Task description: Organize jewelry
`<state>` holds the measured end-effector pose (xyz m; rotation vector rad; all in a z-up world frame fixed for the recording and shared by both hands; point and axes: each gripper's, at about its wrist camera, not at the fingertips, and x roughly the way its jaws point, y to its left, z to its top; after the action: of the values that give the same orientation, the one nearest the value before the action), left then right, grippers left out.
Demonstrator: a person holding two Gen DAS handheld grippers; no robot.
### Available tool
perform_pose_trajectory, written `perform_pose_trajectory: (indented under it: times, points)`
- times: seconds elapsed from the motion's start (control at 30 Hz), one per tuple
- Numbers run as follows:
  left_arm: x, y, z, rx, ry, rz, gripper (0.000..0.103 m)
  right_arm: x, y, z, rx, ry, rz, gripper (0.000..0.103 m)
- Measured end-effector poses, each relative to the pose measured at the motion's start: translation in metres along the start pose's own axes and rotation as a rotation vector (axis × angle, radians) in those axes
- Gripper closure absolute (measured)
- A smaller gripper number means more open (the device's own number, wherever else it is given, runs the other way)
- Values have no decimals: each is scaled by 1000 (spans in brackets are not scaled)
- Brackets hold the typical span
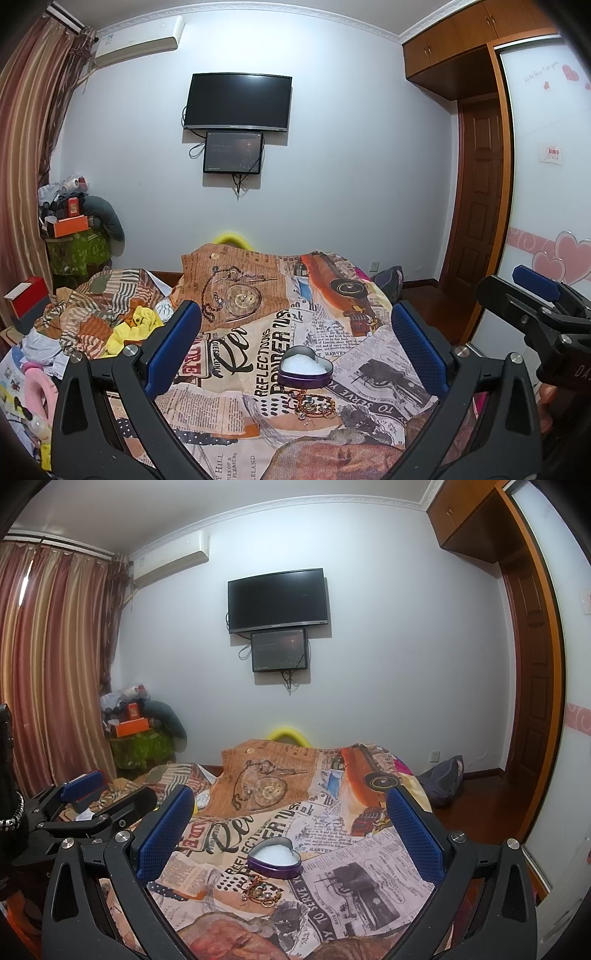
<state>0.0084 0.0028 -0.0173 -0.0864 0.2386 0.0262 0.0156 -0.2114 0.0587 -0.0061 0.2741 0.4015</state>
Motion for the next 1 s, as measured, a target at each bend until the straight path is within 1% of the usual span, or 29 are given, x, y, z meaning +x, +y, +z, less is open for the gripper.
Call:
perform_pose_trajectory:
  times: [0.63,1.0]
  points:
    - [3,-3,4,0,7,-8,0,-1,1,0,1,-3,5,0]
    - [17,2,2,-4,36,1,0,12,-6,-4,8,41,4,0]
